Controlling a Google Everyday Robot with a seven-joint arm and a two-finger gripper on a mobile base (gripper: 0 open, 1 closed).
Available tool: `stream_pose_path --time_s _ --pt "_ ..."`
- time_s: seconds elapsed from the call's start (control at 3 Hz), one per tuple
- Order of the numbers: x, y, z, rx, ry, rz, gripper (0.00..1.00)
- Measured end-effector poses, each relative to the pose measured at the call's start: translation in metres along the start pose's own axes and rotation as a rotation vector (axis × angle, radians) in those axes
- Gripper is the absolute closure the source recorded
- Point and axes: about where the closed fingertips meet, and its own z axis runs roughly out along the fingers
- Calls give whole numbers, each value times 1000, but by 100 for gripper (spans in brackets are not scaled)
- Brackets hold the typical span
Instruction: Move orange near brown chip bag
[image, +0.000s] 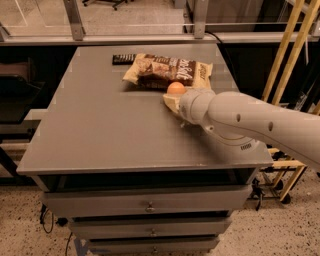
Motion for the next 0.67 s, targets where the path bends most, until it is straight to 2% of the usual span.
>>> stream_pose_path --time_s 0.67 --pt "-5 2 -2 -1 -6 -4 12"
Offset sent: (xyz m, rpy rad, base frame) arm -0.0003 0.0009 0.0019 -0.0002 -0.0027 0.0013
